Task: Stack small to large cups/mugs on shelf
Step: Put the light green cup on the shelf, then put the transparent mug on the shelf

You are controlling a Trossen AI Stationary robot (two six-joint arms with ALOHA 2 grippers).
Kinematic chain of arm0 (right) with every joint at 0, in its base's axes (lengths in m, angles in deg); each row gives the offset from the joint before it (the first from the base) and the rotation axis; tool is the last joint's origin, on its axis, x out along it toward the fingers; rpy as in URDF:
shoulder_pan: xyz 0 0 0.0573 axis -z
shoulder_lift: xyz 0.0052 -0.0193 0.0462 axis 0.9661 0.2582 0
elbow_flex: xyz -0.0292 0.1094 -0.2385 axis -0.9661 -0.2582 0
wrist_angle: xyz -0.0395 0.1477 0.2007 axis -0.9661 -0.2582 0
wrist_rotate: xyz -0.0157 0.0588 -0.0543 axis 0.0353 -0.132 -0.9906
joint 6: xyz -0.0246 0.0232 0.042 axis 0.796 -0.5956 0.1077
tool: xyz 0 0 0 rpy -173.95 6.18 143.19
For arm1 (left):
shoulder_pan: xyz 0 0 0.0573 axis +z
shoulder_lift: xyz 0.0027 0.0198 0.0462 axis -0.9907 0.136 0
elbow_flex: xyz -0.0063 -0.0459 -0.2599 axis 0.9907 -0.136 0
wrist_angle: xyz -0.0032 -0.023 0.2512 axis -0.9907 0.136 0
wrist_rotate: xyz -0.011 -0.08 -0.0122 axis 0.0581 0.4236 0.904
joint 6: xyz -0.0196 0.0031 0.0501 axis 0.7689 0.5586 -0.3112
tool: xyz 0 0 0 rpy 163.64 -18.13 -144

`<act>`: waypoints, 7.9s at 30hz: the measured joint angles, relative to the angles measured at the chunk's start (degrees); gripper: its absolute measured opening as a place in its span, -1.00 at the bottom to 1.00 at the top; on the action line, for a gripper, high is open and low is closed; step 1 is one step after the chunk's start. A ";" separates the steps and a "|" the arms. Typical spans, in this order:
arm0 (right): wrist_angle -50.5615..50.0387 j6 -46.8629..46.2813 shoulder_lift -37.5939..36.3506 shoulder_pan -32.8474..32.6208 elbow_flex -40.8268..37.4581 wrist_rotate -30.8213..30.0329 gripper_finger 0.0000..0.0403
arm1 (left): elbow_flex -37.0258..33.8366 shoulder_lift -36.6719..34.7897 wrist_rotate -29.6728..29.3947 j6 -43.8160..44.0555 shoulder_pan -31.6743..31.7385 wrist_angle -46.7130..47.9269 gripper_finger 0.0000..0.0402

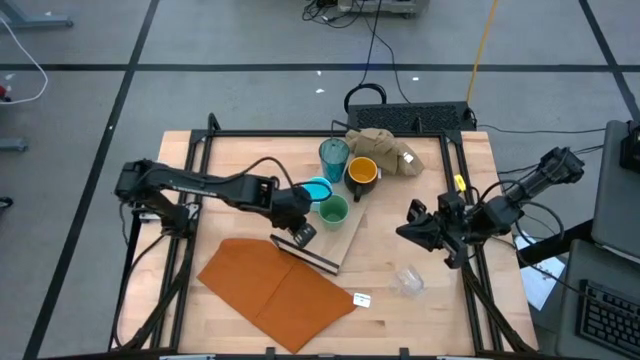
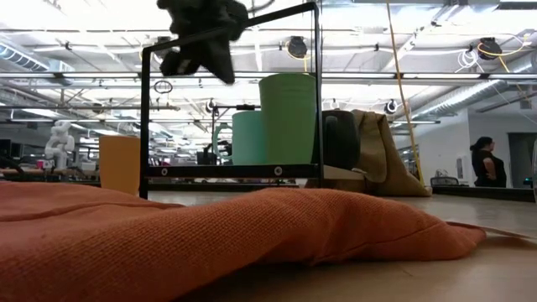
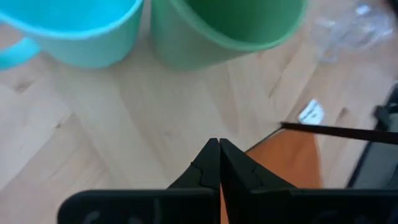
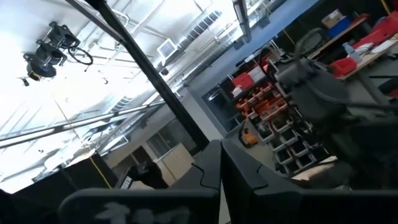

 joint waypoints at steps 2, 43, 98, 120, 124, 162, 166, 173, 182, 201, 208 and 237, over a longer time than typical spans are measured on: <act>0.15 0.00 -0.02 -0.15 0.00 -0.04 -1.00 | -0.02 1.28 0.37 -0.33 0.40 -0.25 -1.00; 0.42 -0.89 -0.09 -0.15 0.00 -0.02 -1.00 | -0.02 8.66 2.56 -1.28 0.47 -9.92 -1.00; 0.64 -1.43 -0.11 -0.13 0.02 0.00 -1.00 | 0.02 13.55 0.02 -4.48 0.53 -22.26 -1.00; 0.25 -0.96 -0.13 -0.13 0.02 0.07 -1.00 | -0.02 13.29 -4.22 -1.20 -0.63 -25.39 -1.00; 0.07 -0.94 -0.13 -0.13 0.02 0.20 -1.00 | -0.02 13.29 -5.20 -0.08 -1.07 -26.03 -1.00; -0.50 -2.05 -0.13 -0.13 0.02 0.50 -1.00 | 0.00 13.29 -17.41 3.80 -4.54 -18.88 -1.00; -0.52 -2.05 -0.13 -0.13 0.02 0.50 -1.00 | 0.00 13.41 -18.13 4.25 -4.54 -19.47 -1.00; -0.61 -2.47 -0.13 -0.13 0.02 0.52 -1.00 | -0.01 13.55 -18.90 4.10 -4.54 -23.47 -1.00; -0.96 -2.51 -0.11 -0.13 0.02 0.52 -1.00 | -0.02 13.62 -20.87 5.13 -4.76 -23.39 -1.00; -0.96 -2.50 -0.11 -0.14 0.02 0.52 -1.00 | 0.00 13.83 -21.88 1.16 -4.71 -27.11 -1.00; -0.95 -2.77 -0.11 -0.14 0.02 0.52 -1.00 | 0.03 15.18 -21.55 0.73 -4.69 -28.45 -1.00; -11.11 -4.41 -3.85 0.56 0.02 4.85 -0.96 | 0.00 6.32 -10.73 1.44 -8.00 -41.25 -0.98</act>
